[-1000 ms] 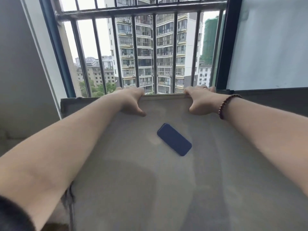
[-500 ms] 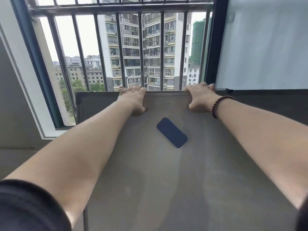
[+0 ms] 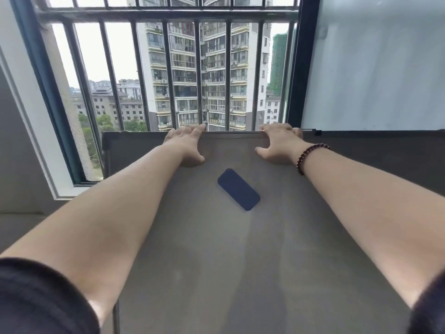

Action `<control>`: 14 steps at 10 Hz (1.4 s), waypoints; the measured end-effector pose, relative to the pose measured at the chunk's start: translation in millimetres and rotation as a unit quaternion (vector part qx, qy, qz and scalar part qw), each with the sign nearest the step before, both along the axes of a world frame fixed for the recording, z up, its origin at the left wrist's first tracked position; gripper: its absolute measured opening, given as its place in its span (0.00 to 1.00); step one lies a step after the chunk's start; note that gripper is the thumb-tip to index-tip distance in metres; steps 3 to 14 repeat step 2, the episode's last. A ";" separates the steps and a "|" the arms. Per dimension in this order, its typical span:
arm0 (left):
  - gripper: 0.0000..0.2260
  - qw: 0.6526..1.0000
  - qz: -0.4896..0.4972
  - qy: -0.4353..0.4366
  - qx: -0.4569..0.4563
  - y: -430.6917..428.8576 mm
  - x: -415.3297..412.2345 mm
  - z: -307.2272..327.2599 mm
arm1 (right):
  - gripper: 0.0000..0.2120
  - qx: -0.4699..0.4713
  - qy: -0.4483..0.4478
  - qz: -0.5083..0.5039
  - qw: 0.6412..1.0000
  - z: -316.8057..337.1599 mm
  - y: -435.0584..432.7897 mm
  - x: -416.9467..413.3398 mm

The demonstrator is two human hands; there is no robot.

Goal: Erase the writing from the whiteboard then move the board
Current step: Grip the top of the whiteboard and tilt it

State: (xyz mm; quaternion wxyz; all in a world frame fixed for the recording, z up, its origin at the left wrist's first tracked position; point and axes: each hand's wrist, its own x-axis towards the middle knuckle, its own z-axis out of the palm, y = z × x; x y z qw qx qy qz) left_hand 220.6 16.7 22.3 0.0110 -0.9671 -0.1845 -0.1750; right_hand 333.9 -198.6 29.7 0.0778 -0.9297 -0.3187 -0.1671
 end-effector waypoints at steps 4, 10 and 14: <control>0.38 0.983 0.034 -0.140 -0.113 2.2 -24.9 -24.7 | 0.32 0.026 -0.022 -0.017 0.999 -3.1 -24.2 -13.7; 0.38 0.983 0.034 -0.140 -0.113 2.2 -24.9 -24.7 | 0.32 0.026 -0.022 -0.017 0.999 -3.1 -24.2 -13.7; 0.38 0.983 0.034 -0.140 -0.113 2.2 -24.9 -24.7 | 0.32 0.026 -0.022 -0.017 0.999 -3.1 -24.2 -13.7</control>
